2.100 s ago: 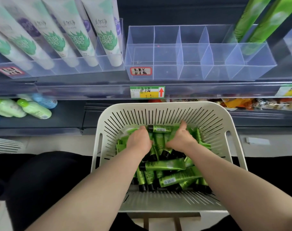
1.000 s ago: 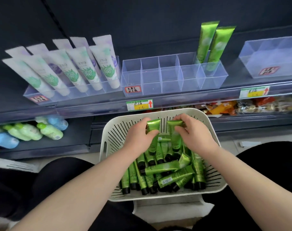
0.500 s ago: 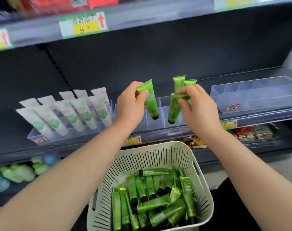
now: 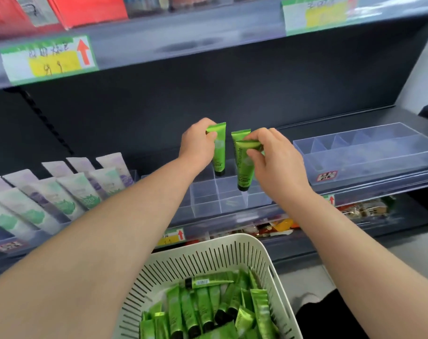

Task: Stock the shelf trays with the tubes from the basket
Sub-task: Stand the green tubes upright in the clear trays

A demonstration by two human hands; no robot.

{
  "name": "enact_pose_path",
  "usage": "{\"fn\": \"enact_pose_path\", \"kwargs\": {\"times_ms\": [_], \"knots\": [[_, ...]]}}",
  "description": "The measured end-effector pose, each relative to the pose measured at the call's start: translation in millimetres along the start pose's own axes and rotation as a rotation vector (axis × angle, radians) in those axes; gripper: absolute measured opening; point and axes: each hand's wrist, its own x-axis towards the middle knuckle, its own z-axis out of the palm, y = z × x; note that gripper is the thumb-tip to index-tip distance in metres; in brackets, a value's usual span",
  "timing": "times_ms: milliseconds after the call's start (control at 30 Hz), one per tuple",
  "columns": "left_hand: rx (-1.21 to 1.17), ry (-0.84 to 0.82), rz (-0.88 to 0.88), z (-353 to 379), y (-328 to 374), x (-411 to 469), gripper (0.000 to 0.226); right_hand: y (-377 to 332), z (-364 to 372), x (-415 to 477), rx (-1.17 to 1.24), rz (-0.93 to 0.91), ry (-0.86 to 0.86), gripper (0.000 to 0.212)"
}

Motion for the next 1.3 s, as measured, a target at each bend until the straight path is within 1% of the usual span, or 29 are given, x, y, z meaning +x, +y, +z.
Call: {"fn": "enact_pose_path", "kwargs": {"times_ms": [167, 267, 433, 567, 633, 733, 833, 933, 1033, 1167, 1300], "knots": [[0.151, -0.086, -0.027, 9, -11, 10, 0.024, 0, 3, 6, -0.011, -0.017, -0.012, 0.02], [0.18, -0.108, -0.025, 11, -15, 11, 0.026, 2, 5, 8, -0.034, -0.027, 0.001, 0.02], [0.213, -0.087, 0.062, -1, -13, 6, 0.033, -2, 6, 15, -0.056, -0.008, -0.015, 0.02], [0.415, -0.074, 0.182, -20, -8, -8, 0.037, -10, 12, 23, -0.052, -0.015, -0.005, 0.019], [0.464, -0.08, 0.204, -29, -11, -16, 0.039, -15, 17, 28, -0.061, -0.018, -0.009, 0.019], [0.437, -0.091, 0.16, -36, -21, -30, 0.043, -22, 25, 36, -0.079, -0.019, -0.01, 0.02], [0.44, -0.09, 0.154, -40, -28, -40, 0.046, -24, 32, 42, -0.108, -0.016, -0.01, 0.021], [0.435, -0.093, 0.144, -45, -32, -44, 0.043, -20, 42, 44, -0.187, -0.01, -0.091, 0.024], [0.433, -0.102, 0.137, -49, -33, -47, 0.041, -12, 51, 44, -0.243, 0.047, -0.196, 0.029], [0.422, -0.105, 0.145, -53, -32, -50, 0.041, -7, 58, 43, -0.293, 0.076, -0.232, 0.032], [0.416, -0.135, 0.151, -54, -35, -55, 0.037, -9, 59, 43, -0.309, 0.04, -0.242, 0.035]]}}
